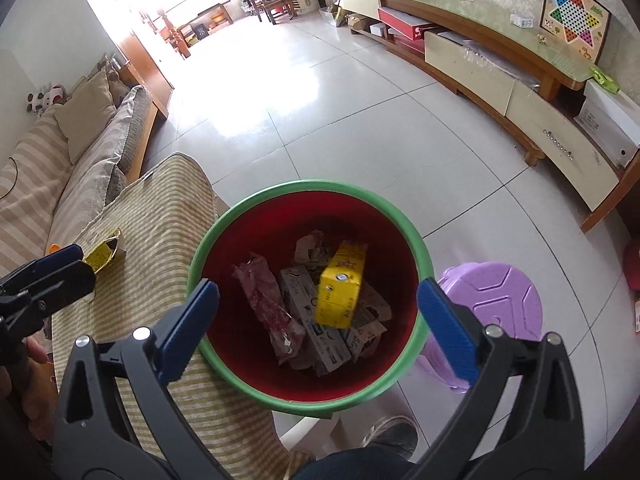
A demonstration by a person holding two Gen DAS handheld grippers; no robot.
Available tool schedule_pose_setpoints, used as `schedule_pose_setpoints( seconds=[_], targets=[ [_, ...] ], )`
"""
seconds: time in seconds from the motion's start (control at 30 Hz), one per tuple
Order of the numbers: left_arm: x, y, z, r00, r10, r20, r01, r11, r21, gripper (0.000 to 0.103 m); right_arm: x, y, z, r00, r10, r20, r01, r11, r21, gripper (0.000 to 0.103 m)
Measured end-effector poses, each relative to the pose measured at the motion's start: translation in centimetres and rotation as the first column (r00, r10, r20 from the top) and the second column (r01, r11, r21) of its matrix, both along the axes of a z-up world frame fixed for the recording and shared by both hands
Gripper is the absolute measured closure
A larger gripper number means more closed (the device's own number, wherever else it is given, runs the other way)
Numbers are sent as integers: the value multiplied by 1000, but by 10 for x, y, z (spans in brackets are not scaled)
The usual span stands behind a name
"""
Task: Collect trash
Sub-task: 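Move both open tools back over the remaining wrappers on the table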
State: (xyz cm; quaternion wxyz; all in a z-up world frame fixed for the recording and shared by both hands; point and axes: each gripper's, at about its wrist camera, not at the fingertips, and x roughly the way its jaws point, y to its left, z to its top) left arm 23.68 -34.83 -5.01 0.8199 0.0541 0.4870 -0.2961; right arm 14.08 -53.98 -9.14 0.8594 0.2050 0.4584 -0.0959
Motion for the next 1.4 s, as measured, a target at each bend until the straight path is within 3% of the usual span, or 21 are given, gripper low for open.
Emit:
schedule_pose_setpoints(
  seconds=[0.43,0.77,1.0,1.17,1.4],
  targets=[
    [-17,135,19,982,187,10,-187,982,-32,8,7,81,27,995,95,24,-95,995,-5,5],
    [-23,260,30,930,368,19,-365,927,-86,8,34,190,43,973,229,32,-228,973,-27,5],
    [-31,329,31,887,461,22,-457,884,-101,8,54,258,36,962,272,8,-273,961,49,5],
    [-28,363,31,863,505,21,-500,859,-110,8,64,285,27,966,259,-5,-257,960,108,5],
    [0,378,16,858,513,7,-511,855,-90,8,84,306,13,971,239,-28,-230,957,178,5]
  ],
)
